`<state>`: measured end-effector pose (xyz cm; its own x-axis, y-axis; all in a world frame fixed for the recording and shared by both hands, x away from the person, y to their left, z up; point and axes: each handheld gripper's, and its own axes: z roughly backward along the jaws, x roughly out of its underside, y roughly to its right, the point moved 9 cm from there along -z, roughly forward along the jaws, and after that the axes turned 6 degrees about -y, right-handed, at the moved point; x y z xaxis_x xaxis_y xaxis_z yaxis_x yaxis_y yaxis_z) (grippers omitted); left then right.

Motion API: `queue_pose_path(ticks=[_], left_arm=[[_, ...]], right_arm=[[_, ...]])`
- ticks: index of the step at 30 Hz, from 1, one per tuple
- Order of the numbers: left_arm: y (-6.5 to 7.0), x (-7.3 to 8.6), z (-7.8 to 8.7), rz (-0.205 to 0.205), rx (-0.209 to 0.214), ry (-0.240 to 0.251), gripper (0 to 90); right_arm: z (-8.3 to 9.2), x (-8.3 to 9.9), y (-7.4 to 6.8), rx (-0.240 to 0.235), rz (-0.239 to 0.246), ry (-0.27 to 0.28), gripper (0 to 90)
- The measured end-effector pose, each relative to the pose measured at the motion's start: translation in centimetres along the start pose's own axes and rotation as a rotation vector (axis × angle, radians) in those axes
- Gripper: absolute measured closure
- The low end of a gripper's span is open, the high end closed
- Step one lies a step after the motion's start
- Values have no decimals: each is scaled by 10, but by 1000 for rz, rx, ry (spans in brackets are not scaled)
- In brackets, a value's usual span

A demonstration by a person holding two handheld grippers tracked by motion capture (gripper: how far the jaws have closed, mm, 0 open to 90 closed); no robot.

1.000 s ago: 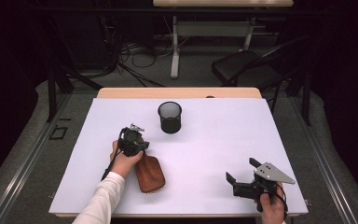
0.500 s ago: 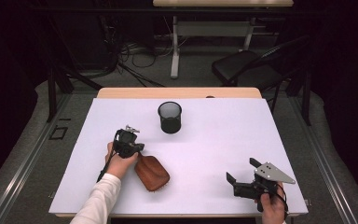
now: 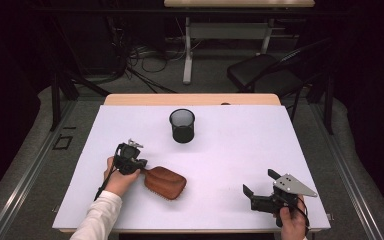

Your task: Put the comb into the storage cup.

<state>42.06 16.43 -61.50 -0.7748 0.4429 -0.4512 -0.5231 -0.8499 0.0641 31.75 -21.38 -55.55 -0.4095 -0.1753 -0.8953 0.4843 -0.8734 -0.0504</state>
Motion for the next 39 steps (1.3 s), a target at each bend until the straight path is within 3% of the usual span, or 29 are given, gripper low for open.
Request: queue_pose_path(ticks=[7, 39], left_arm=[[-6, 11, 1, 29, 9, -13, 900], [0, 45, 17, -18, 12, -27, 900]], right_arm=[[0, 0, 0, -3, -6, -2, 0], [0, 0, -1, -6, 3, -3, 0]])
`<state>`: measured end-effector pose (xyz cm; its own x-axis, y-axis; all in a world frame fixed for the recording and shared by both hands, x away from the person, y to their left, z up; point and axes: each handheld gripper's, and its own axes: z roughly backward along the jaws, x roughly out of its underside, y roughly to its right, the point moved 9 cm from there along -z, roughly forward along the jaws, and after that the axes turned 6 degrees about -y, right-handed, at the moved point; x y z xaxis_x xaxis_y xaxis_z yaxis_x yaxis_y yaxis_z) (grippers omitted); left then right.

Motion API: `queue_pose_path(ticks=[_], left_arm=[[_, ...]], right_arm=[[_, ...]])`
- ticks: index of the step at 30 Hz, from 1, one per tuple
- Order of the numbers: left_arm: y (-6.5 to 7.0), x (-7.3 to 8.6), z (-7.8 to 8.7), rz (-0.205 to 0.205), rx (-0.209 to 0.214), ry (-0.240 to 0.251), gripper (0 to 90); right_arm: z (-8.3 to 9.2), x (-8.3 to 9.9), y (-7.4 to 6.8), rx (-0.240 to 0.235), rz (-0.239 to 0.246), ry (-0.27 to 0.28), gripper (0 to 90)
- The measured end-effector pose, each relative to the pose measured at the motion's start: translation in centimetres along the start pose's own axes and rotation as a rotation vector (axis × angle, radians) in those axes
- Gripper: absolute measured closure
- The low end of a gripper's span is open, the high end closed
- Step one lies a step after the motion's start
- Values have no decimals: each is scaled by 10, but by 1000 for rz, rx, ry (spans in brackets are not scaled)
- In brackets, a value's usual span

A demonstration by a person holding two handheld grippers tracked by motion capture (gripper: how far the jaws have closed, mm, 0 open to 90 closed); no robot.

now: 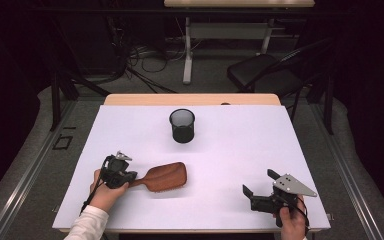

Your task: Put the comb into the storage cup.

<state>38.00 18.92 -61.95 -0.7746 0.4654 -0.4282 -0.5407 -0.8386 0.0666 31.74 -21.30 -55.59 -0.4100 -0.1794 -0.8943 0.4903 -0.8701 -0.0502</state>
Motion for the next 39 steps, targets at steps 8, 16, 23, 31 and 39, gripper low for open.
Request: queue_pose_path(ticks=[8, 16, 23, 31, 39], left_arm=[[3, 6, 3, -14, -7, -5, 900], [9, 12, 5, -39, -9, -12, 900], [17, 18, 8, -63, -3, -13, 900], [26, 24, 10, -87, 3, -16, 900], [36, 28, 11, -112, 12, -19, 899]], right_arm=[[0, 0, 0, 1, -1, -2, 0], [0, 0, 0, -1, 0, -1, 0], [0, 0, 0, -5, 1, -1, 0], [0, 0, -1, -8, 2, 0, 0], [0, 0, -1, -11, 1, 0, 0]])
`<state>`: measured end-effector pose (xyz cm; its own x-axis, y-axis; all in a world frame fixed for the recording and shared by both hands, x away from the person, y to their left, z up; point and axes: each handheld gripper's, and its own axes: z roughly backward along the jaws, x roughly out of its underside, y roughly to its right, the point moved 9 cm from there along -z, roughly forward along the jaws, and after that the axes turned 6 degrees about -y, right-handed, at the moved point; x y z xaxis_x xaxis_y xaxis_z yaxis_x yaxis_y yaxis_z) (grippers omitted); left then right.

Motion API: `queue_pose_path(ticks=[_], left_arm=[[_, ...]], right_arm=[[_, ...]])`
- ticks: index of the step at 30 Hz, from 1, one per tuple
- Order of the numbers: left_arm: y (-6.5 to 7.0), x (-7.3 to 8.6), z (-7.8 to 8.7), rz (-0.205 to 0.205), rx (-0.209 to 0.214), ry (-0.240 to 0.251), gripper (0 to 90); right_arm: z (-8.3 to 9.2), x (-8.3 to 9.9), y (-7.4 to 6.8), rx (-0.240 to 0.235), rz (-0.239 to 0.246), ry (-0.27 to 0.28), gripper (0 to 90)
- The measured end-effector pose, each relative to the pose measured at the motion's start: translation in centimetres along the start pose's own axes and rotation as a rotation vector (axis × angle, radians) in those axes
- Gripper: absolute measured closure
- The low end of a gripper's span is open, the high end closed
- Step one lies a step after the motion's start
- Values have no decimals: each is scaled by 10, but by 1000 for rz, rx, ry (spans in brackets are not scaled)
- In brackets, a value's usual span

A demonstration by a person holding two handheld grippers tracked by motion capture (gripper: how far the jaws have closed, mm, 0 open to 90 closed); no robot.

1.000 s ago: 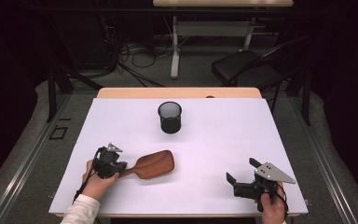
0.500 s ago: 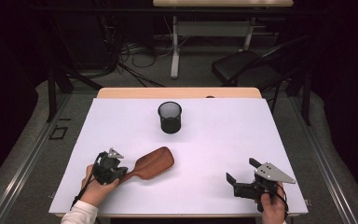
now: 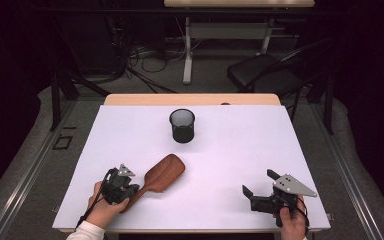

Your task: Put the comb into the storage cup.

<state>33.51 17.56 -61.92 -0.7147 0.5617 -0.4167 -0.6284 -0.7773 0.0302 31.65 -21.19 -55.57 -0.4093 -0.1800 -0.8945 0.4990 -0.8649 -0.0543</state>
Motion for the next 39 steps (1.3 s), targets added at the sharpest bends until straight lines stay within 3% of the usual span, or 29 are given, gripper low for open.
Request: queue_pose_path(ticks=[18, 24, 39], left_arm=[[7, 2, 1, -13, 11, 8, 874], [3, 0, 2, -1, -5, 33, 798], [-5, -5, 11, 52, 6, 101, 610]], right_arm=[[0, 0, 0, 1, 2, 1, 0], [0, 0, 0, -1, 2, -1, 0], [1, 1, 2, 5, -1, 1, 0]])
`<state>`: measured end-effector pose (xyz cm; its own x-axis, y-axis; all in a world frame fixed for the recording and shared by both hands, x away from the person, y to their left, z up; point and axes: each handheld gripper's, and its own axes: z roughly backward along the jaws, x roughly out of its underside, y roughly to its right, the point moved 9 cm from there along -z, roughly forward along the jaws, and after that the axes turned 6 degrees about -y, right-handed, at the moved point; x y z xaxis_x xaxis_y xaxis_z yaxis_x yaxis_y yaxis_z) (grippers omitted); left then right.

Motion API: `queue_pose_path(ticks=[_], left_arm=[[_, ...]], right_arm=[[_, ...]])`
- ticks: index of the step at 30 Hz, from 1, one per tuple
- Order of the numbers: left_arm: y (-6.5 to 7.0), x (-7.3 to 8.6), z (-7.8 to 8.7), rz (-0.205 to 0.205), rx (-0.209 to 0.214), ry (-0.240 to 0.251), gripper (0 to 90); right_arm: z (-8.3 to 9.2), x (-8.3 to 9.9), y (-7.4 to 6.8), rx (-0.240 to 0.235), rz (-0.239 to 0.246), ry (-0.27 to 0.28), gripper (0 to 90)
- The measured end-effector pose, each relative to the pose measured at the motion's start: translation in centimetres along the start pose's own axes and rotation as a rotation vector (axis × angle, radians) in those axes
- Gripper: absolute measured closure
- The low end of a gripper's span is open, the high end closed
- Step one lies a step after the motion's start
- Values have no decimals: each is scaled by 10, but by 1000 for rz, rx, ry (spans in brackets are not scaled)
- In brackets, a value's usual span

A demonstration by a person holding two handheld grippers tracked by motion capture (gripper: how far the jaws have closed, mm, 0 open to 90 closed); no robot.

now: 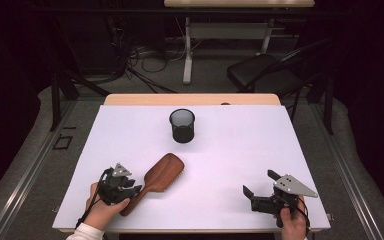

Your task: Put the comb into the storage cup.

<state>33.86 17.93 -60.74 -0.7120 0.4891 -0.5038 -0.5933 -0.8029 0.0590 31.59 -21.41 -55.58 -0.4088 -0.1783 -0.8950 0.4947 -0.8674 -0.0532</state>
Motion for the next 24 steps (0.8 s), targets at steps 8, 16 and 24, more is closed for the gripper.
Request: queue_pose_path(ticks=[8, 16, 24], left_arm=[[-4, -6, 11, 61, 52, 71, 494], [-8, -16, 24, 53, 66, 155, 422], [-4, -22, 22, 52, 110, 177, 157]], right_arm=[[0, 1, -1, -5, -12, -4, 0], [0, 0, 2, 2, -14, -3, 0], [-2, -1, 4, 9, -17, 0, 0]])
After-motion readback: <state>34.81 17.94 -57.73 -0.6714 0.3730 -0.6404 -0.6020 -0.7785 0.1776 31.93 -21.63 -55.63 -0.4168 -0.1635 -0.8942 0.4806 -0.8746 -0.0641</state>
